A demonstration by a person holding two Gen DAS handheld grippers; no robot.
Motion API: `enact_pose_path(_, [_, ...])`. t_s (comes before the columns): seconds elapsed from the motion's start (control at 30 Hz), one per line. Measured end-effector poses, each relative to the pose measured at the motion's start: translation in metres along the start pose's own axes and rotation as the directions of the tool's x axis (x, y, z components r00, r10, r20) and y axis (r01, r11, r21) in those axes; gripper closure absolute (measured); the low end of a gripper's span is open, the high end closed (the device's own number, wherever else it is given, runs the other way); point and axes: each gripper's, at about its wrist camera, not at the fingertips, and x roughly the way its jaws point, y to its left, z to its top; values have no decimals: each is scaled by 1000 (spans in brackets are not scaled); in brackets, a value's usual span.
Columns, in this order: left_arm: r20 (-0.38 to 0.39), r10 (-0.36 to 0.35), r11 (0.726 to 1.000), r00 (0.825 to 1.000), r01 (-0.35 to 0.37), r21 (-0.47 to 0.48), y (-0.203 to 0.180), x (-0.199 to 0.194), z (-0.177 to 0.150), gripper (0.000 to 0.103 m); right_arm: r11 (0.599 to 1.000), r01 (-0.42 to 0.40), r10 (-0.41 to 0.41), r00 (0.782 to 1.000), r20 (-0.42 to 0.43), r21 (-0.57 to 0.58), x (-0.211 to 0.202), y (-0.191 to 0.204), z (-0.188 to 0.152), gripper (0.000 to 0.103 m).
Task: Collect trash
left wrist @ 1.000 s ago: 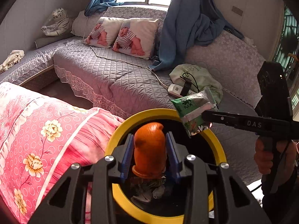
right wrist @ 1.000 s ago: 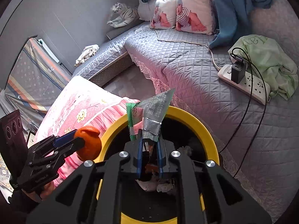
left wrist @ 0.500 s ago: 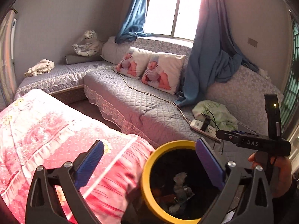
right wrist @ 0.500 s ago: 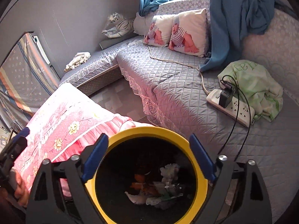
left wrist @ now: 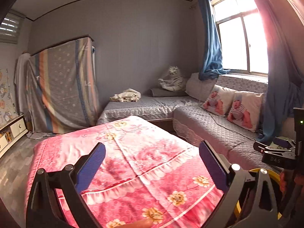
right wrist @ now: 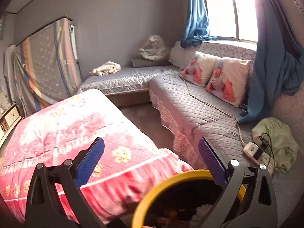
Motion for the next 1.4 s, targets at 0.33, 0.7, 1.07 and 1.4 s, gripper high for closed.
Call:
enact_pose_path(0.33, [62, 254, 957, 965, -242, -160, 74, -71, 12, 8, 974, -205, 220, 960, 172, -99, -39, 120, 30, 8])
enact_pose_path(0.7, [61, 287, 943, 956, -270, -195, 76, -96, -1, 8, 961, -265, 275, 947, 168, -80, -58, 150, 17, 8])
enact_pose_path(1.07, [45, 267, 943, 963, -252, -217, 77, -95, -9, 8, 961, -255, 270, 948, 167, -102, -55, 151, 6, 8])
enact_pose_path(1.4, [40, 246, 948, 968, -232, -220, 75, -94, -10, 8, 962, -256, 269, 950, 158, -100, -51, 150, 2, 8])
